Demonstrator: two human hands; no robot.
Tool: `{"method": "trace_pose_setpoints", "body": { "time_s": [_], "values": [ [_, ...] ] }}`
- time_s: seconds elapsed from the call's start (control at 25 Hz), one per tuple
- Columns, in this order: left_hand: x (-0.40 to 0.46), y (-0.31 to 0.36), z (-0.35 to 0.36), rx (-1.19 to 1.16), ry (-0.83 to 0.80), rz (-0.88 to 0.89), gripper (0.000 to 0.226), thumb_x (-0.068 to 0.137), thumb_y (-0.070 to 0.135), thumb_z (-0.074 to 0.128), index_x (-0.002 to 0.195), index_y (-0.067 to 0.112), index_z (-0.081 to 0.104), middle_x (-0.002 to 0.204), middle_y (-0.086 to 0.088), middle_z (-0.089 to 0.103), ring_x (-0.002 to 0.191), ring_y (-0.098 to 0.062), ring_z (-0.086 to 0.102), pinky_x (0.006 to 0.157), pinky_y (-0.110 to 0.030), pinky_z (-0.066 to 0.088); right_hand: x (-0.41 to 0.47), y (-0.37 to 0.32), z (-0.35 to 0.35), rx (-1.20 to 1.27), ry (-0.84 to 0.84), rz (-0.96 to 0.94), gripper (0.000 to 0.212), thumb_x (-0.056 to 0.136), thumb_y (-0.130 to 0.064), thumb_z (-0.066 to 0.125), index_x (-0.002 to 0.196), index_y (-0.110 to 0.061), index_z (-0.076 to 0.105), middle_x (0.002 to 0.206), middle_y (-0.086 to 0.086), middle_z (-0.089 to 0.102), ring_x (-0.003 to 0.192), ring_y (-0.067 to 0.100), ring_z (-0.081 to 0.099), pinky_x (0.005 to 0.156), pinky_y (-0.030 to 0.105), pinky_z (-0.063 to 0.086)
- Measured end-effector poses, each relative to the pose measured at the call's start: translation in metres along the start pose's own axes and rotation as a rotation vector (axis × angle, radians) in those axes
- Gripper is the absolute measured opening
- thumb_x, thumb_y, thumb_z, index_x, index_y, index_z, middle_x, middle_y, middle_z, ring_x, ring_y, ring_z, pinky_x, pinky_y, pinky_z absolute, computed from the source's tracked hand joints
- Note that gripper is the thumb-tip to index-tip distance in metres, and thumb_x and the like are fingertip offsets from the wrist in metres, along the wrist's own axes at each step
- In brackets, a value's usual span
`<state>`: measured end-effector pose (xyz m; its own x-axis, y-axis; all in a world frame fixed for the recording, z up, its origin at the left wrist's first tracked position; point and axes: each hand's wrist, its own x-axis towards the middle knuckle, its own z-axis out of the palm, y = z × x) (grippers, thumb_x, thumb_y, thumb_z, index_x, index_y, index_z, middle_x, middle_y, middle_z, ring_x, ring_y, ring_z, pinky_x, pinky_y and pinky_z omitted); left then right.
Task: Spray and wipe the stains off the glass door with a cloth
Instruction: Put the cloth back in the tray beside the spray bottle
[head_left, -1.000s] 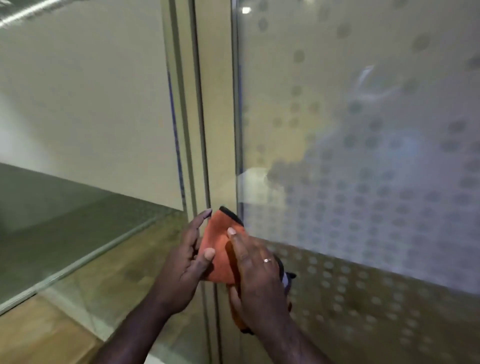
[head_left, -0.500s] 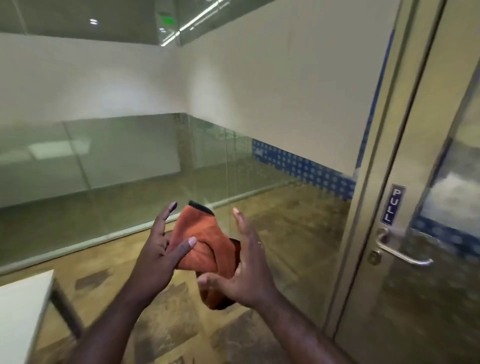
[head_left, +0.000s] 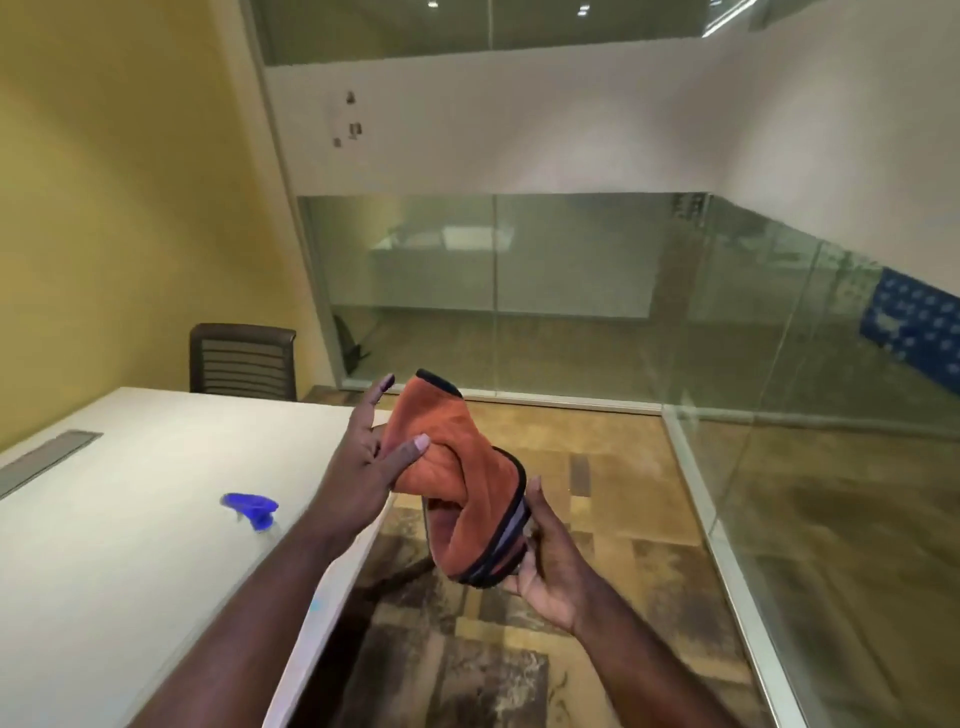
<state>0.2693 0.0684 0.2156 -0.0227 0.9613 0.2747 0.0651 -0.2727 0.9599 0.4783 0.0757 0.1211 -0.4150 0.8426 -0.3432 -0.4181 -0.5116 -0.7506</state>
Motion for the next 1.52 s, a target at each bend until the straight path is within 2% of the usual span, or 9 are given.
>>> {"method": "trace_pose_setpoints", "body": {
  "time_s": [0.12,0.28,0.4,0.64,0.8,0.96,1.28,1.44,1.52],
  "values": [
    [-0.012,-0.003,-0.029,0.126,0.111,-0.052,0.072,0.089,0.019,0.069,0.145,0.044,0.030,0.110,0.005,0.070,0.091,-0.012,0.073,0.066,-0.022,0.057,0.026,0.014,0.017,0.041,-0.104,0.071,0.064,0.075,-0.053,0.068,0.125,-0.012,0.059,0.123,0.013,0.065,0.112,0.030,0.062,0.095,0.050,0.049],
    [-0.045,-0.013,-0.064,0.333,0.157,-0.164,0.068,0.091,0.026,0.067,0.142,0.049,0.029,0.119,0.006,0.064,0.098,-0.013,0.070,0.076,-0.024,0.058,0.045,0.041,0.034,-0.129,-0.105,0.156,0.054,0.072,-0.028,0.079,0.117,-0.005,0.063,0.115,0.018,0.068,0.106,0.034,0.064,0.078,0.040,0.055],
    [-0.077,-0.026,-0.089,0.435,0.219,-0.254,0.070,0.087,0.032,0.069,0.142,0.048,0.029,0.123,0.000,0.064,0.106,-0.018,0.067,0.087,-0.035,0.057,0.053,0.065,0.044,-0.280,-0.007,0.124,0.036,0.079,-0.015,0.076,0.110,-0.001,0.064,0.114,0.029,0.064,0.107,0.046,0.058,0.087,0.053,0.052],
    [-0.124,-0.049,-0.119,0.372,0.343,-0.364,0.055,0.080,0.037,0.067,0.126,0.057,0.044,0.124,0.010,0.065,0.113,-0.014,0.064,0.093,-0.039,0.055,0.058,0.104,0.063,-0.279,-0.044,0.273,0.038,0.071,-0.018,0.082,0.102,-0.001,0.069,0.104,0.018,0.071,0.095,0.031,0.067,0.078,0.040,0.056],
    [-0.146,-0.059,-0.144,0.342,0.404,-0.381,0.058,0.086,0.027,0.069,0.136,0.038,0.042,0.127,0.002,0.063,0.115,-0.019,0.064,0.093,-0.039,0.055,0.053,0.129,0.087,-0.593,0.023,0.183,0.043,0.071,-0.042,0.079,0.093,-0.007,0.069,0.091,0.009,0.071,0.081,0.024,0.068,0.066,0.032,0.055],
    [-0.175,-0.067,-0.162,0.320,0.479,-0.425,0.053,0.091,0.013,0.066,0.133,0.033,0.042,0.125,-0.004,0.064,0.110,-0.021,0.066,0.086,-0.033,0.057,0.046,0.153,0.117,-0.505,0.123,0.140,0.020,0.071,-0.021,0.077,0.072,-0.016,0.058,0.079,0.002,0.062,0.069,0.019,0.061,0.047,0.022,0.044],
    [-0.232,-0.092,-0.189,0.313,0.555,-0.513,0.062,0.088,0.014,0.069,0.141,0.022,0.039,0.123,-0.013,0.065,0.109,-0.029,0.066,0.096,-0.051,0.053,0.037,0.223,0.162,-0.458,0.203,0.171,0.029,0.079,-0.007,0.067,0.107,-0.002,0.061,0.088,0.017,0.065,0.063,0.018,0.062,0.047,0.026,0.051],
    [-0.234,-0.110,-0.212,0.328,0.593,-0.555,0.062,0.086,0.015,0.071,0.140,0.021,0.041,0.125,-0.009,0.064,0.112,-0.027,0.063,0.100,-0.049,0.051,0.067,0.244,0.173,-0.625,0.220,0.311,0.045,0.079,-0.021,0.071,0.116,-0.004,0.053,0.107,0.016,0.061,0.091,0.028,0.061,0.086,0.045,0.052],
    [-0.228,-0.118,-0.225,0.328,0.621,-0.571,0.061,0.086,0.016,0.071,0.139,0.020,0.043,0.126,-0.008,0.063,0.114,-0.026,0.062,0.101,-0.049,0.050,0.081,0.251,0.175,-0.516,0.062,0.297,0.043,0.076,-0.025,0.076,0.111,-0.010,0.057,0.109,0.013,0.064,0.090,0.025,0.063,0.084,0.043,0.054]
  ]
}}
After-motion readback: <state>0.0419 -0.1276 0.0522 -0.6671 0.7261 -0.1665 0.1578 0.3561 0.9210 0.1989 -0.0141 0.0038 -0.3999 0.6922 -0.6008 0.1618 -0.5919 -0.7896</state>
